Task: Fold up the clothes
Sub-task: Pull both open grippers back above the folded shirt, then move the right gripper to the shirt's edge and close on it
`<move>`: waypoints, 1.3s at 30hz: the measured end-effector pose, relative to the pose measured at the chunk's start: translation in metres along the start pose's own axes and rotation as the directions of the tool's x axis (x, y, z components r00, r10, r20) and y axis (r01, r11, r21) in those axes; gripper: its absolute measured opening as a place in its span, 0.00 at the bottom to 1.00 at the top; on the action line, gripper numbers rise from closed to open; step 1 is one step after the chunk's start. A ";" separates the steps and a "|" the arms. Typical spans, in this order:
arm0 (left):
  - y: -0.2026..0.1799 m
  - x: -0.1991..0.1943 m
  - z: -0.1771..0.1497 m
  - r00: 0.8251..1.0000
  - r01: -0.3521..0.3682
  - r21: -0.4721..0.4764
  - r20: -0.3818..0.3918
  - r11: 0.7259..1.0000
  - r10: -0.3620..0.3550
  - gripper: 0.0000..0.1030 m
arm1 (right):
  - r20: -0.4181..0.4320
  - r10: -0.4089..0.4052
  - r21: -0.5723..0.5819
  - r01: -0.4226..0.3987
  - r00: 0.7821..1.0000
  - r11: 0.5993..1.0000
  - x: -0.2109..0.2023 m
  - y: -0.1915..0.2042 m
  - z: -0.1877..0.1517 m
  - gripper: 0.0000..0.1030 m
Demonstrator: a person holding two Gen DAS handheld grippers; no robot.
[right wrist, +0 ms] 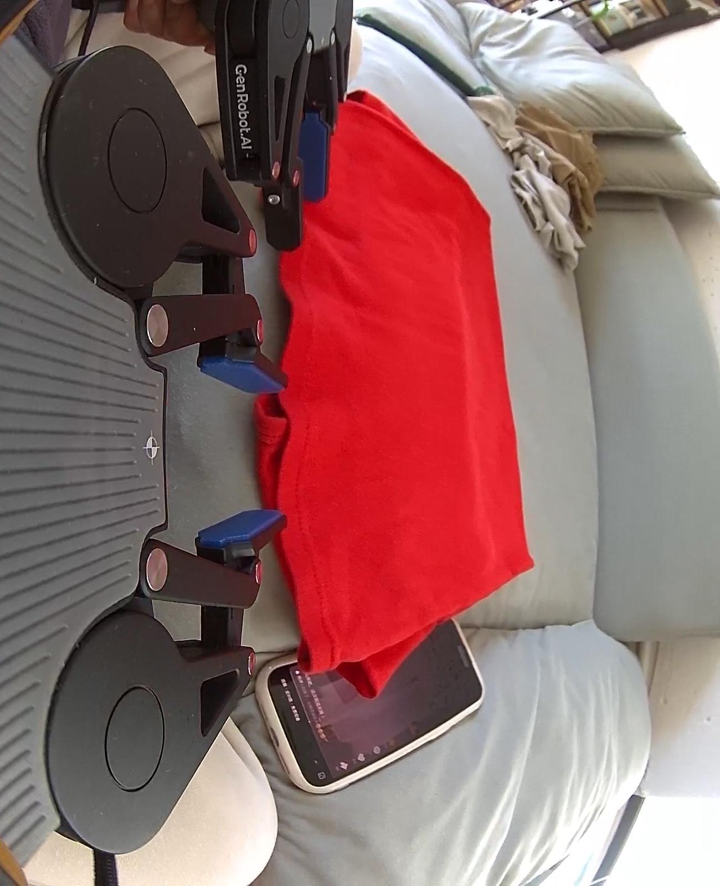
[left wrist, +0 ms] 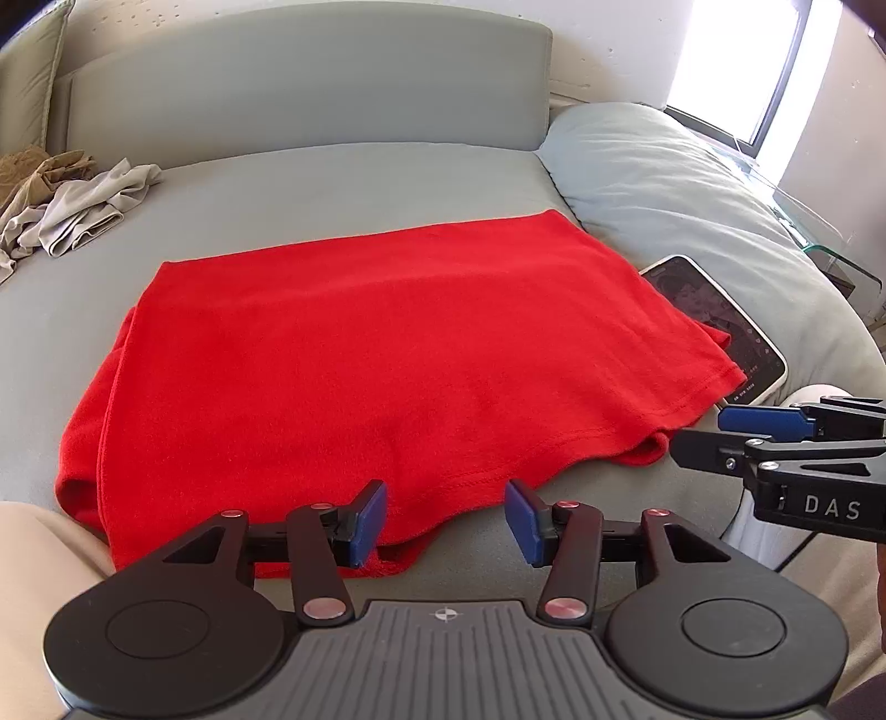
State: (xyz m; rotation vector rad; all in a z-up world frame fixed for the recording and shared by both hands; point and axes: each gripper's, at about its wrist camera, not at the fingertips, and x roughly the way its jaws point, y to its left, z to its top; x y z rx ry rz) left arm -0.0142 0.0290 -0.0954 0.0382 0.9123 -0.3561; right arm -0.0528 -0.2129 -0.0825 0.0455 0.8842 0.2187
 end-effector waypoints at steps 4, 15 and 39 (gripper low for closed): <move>0.008 -0.004 0.004 0.999 -0.019 -0.033 0.027 0.999 0.019 0.47 | 0.047 -0.017 0.001 0.017 0.999 1.000 -0.007 0.001 0.006 0.51; 0.063 -0.007 0.032 0.996 -0.084 -0.234 0.011 0.969 0.089 0.47 | 0.063 -0.010 0.051 0.006 0.998 0.999 -0.005 -0.003 0.043 0.54; 0.039 0.001 0.007 0.975 -0.178 -0.050 -0.143 0.983 0.169 0.49 | -0.151 -0.003 0.055 0.011 0.989 0.998 0.020 -0.016 0.010 0.63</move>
